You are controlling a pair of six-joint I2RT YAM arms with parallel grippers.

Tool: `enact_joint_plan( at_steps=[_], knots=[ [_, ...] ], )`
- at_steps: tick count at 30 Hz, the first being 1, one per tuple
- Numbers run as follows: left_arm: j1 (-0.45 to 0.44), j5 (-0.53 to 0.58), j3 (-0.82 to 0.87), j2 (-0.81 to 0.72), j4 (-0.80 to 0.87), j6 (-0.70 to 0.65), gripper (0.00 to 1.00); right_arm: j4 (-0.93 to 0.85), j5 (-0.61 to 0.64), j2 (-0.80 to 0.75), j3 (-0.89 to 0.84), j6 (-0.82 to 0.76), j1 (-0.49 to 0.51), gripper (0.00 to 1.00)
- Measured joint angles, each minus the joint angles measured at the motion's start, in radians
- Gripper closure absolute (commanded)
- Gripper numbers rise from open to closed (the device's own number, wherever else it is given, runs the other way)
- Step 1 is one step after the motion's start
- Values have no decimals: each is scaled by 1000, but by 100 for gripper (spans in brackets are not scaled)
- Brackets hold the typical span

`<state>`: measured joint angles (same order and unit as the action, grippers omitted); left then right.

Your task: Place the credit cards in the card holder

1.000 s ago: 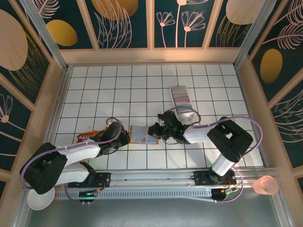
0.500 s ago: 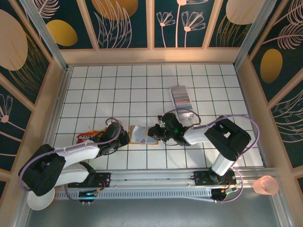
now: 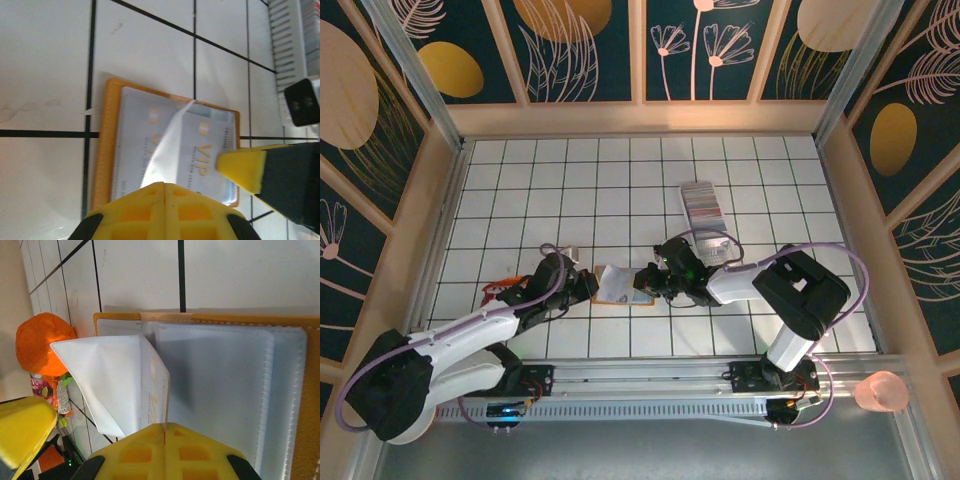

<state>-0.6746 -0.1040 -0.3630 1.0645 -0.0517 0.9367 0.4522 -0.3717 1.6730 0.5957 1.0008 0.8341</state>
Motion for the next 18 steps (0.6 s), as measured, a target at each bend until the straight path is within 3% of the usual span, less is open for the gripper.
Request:
enact_joint_plan(
  at_steps=[18],
  knots=[
    [0, -39, -39, 246, -41, -46, 100, -68, 19, 0, 26, -37, 2, 100]
  ],
)
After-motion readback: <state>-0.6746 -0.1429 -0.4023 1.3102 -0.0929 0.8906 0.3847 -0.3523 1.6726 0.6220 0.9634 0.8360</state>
